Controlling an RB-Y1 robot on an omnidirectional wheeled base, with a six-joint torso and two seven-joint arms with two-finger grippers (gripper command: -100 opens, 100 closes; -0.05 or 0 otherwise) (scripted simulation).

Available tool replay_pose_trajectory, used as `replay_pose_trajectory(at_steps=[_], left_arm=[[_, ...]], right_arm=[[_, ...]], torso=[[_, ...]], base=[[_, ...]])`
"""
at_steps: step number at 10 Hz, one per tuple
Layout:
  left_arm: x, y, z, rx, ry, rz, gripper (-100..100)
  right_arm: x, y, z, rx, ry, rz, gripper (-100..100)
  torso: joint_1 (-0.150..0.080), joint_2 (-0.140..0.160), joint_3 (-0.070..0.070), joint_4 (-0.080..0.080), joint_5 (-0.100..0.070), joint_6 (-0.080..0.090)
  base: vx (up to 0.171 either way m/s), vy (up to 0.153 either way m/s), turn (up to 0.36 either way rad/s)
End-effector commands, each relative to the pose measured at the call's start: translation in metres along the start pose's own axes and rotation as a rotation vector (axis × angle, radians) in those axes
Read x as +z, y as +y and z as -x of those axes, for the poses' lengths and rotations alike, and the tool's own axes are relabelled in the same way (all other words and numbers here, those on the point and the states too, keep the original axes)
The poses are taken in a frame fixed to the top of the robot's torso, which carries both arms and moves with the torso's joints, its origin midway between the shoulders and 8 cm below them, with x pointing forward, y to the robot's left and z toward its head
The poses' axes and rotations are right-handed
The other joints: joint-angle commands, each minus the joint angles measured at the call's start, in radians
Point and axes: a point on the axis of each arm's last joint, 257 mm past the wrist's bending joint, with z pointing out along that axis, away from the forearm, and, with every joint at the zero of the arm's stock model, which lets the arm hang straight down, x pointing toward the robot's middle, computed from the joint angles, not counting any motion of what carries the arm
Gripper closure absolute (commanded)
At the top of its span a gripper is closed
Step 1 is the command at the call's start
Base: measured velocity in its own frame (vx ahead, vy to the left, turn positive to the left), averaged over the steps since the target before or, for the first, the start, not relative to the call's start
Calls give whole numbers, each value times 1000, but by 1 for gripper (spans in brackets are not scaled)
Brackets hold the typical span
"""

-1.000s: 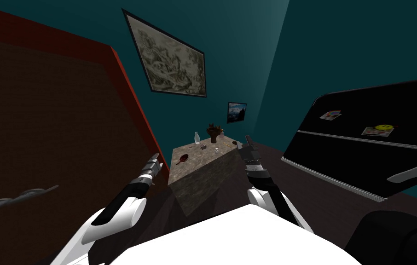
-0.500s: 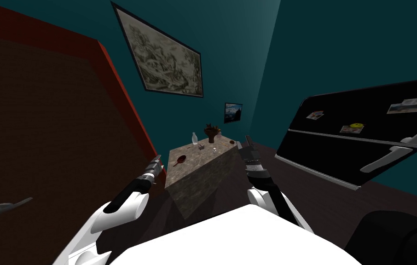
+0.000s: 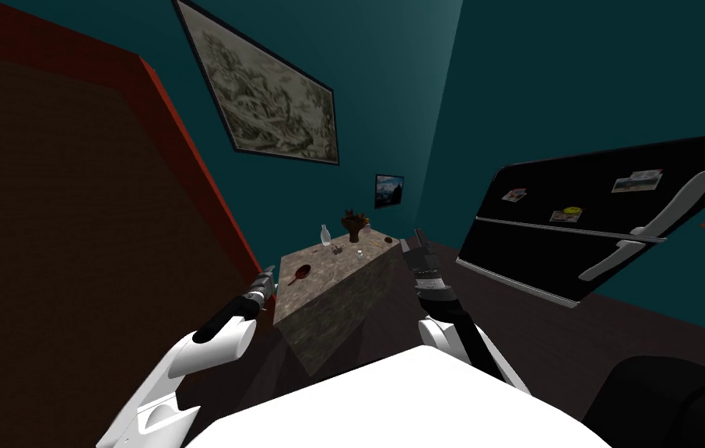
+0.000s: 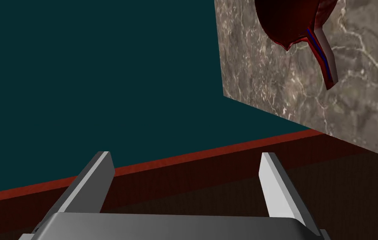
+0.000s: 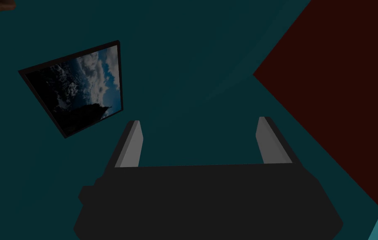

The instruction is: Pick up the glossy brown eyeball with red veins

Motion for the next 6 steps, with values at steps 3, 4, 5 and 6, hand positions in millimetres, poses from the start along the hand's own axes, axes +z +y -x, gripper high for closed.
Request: replay_pose_trajectory(at_steps=[3,4,5,6], left_arm=[[8,20,1,3,-18,95,-100],[7,26,2,4,-23,117,-100],[11,30,1,6,-27,143,-100],[10,36,2,6,-32,164,-100]], right_arm=[[0,0,0,0,0,0,0],[0,0,0,0,0,0,0],[0,0,0,0,0,0,0],[0,0,0,0,0,0,0]], torso=[[0,0,0,0,0,0],[0,0,0,0,0,0],[0,0,0,0,0,0],[0,-1,0,0,0,0]], base=[[17,11,-103],[18,11,-68],[22,9,-137],[20,11,-55]])
